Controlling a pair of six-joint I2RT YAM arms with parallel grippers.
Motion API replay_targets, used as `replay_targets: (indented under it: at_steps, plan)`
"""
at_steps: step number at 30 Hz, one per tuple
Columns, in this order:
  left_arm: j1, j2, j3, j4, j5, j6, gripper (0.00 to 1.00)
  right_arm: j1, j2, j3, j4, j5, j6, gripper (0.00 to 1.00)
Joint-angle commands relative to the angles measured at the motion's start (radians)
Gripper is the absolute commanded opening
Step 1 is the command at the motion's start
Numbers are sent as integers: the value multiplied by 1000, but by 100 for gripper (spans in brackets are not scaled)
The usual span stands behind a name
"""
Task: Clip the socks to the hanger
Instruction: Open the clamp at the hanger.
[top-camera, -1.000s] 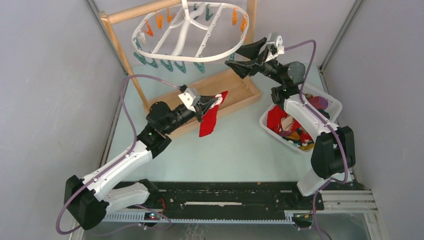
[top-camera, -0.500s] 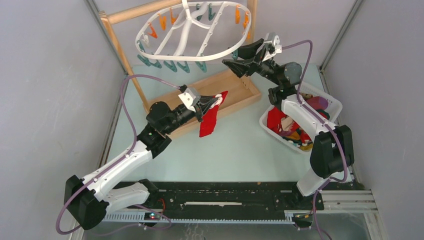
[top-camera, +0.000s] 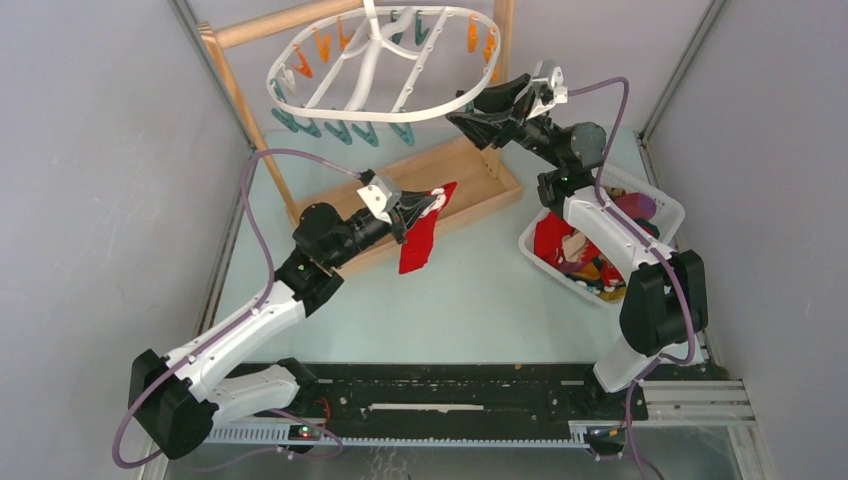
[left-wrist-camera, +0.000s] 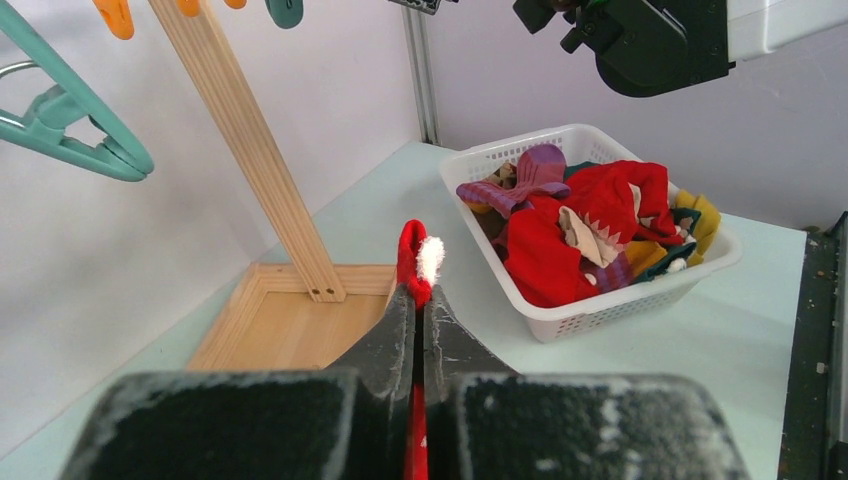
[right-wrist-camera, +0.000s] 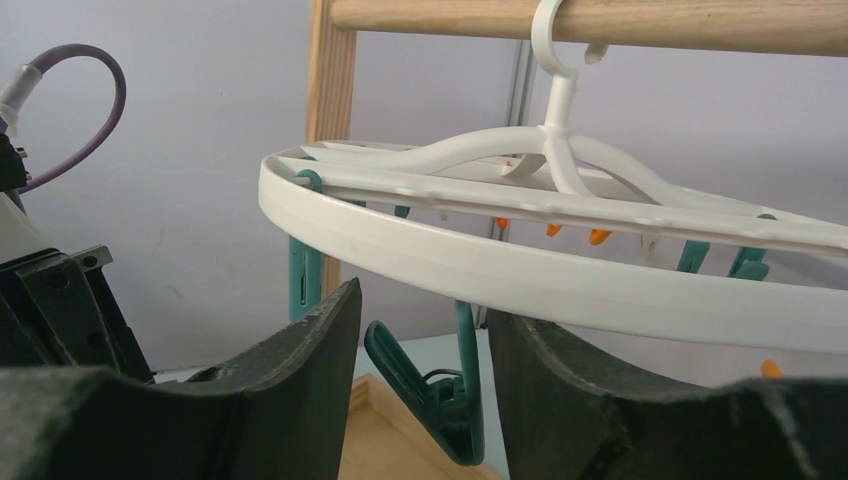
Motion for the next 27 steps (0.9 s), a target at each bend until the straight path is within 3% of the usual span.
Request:
replay_targets:
  at_steps: [1, 7, 13, 21, 27]
  plan:
    - [-3, 1, 68, 53, 15, -3, 0, 0, 2, 39, 32, 8, 24, 53]
    - [-3, 4, 72, 60, 1, -5, 0, -2, -6, 39, 26, 1, 51, 33]
    - [2, 31, 101, 103, 23, -50, 0, -4, -26, 40, -17, -14, 121, 27]
    - [65, 96, 120, 271, 139, -245, 0, -9, -61, 44, -81, -36, 248, 24]
    - [99, 117, 132, 289, 170, -296, 0, 4, -64, 51, -80, -32, 286, 20]
